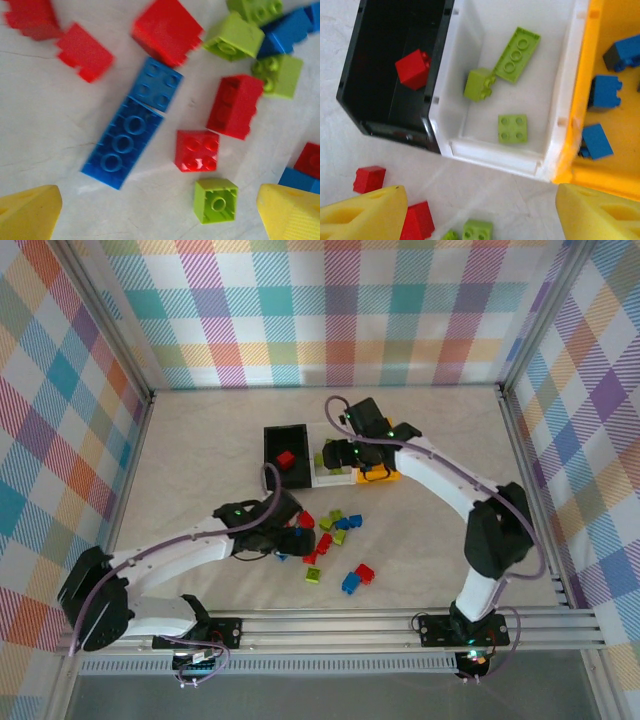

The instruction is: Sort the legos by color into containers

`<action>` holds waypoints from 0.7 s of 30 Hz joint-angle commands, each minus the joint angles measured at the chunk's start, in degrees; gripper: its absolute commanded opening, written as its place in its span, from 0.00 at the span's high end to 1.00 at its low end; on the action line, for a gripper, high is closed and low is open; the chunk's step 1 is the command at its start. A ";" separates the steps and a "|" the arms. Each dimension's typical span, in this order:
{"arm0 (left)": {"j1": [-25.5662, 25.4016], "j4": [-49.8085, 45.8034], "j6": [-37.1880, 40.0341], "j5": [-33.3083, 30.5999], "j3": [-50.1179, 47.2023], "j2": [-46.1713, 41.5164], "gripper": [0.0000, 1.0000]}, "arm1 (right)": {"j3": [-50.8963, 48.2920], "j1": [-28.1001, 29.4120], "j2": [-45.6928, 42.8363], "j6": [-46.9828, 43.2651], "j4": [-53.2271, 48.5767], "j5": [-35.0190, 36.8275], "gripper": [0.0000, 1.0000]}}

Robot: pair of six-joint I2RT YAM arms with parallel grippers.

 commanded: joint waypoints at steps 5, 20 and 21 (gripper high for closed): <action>-9.91 -3.19 0.48 -3.89 4.73 9.69 0.10 | -11.58 -0.15 -7.99 1.81 3.82 0.24 0.21; -15.48 -5.58 2.42 -6.54 8.54 22.09 0.40 | -18.17 -2.09 -14.69 2.75 6.50 -0.27 0.20; -15.48 -5.50 2.48 -6.41 8.63 22.41 0.44 | -18.25 -2.16 -14.78 2.77 6.56 -0.28 0.20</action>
